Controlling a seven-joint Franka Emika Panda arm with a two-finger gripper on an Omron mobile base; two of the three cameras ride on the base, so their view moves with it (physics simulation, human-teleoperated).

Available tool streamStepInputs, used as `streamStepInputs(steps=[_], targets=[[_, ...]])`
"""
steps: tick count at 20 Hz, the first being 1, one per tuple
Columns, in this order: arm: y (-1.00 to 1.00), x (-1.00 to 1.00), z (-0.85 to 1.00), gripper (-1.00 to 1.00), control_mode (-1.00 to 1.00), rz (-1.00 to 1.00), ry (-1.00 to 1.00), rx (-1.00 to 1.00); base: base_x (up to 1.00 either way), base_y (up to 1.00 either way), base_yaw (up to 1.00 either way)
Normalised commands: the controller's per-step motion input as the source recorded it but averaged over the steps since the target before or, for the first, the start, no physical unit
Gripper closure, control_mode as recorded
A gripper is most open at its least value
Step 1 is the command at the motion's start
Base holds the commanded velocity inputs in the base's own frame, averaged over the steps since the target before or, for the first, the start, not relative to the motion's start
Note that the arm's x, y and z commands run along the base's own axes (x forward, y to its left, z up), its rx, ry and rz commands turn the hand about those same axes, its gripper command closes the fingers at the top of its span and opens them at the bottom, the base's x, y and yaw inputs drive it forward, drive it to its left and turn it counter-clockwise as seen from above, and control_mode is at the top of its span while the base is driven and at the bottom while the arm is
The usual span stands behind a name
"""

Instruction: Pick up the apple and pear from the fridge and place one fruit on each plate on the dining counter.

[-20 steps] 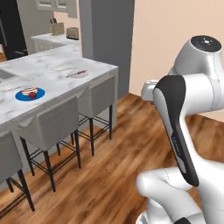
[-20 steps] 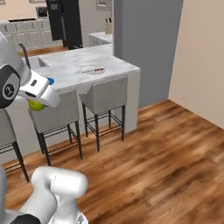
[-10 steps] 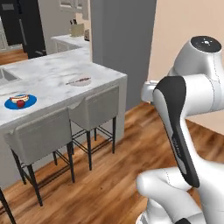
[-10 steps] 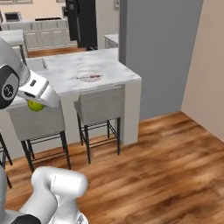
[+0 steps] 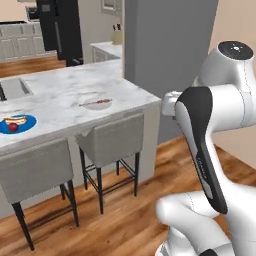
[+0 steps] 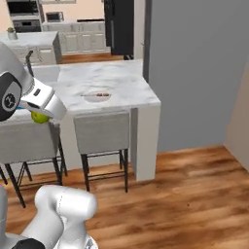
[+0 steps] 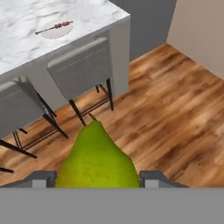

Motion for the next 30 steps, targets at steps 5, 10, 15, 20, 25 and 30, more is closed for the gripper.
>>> streamStepInputs(steps=[5,10,15,20,25,30], targets=[[0.0,0.0,0.0,1.0,1.0,0.0,0.0,0.0,1.0,-0.6,0.46],[0.0,0.0,0.0,1.0,1.0,0.0,0.0,0.0,1.0,-0.38,0.48],[0.0,0.0,0.0,1.0,1.0,0.0,0.0,0.0,1.0,-0.3,0.33],[0.0,0.0,0.0,1.0,1.0,0.0,0.0,0.0,0.73,-0.01,0.01],[0.0,0.0,0.0,1.0,1.0,0.0,0.0,0.0,0.32,0.0,0.0],[0.01,0.53,-0.39,1.0,-1.0,0.0,0.11,0.01,0.0,0.0,0.0]])
